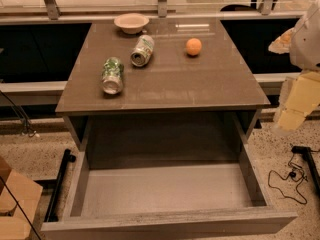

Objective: Place green can into top drawer

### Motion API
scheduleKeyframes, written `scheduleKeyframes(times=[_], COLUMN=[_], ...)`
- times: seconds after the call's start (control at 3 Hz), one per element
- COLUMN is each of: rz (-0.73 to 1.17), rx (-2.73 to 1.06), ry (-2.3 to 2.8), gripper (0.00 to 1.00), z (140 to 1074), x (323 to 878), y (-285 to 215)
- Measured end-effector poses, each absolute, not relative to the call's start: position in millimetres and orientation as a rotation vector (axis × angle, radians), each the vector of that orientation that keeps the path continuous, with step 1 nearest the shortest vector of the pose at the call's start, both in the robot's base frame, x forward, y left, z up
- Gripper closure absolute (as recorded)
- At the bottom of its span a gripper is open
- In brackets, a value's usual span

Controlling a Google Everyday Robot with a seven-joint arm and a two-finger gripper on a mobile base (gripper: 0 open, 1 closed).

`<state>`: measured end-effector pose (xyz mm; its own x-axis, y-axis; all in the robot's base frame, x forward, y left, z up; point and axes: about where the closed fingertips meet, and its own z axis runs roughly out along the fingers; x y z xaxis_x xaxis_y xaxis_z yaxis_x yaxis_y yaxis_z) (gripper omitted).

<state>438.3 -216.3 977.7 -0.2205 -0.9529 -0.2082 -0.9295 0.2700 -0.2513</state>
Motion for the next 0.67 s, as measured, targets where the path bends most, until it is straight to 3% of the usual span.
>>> scheduleKeyframes(times=[0.67], rz=[-0.133], rx=[-1.629], ry=[2.278], gripper=[0.0], z=[975.5], x=[442.2], y=[-218.9])
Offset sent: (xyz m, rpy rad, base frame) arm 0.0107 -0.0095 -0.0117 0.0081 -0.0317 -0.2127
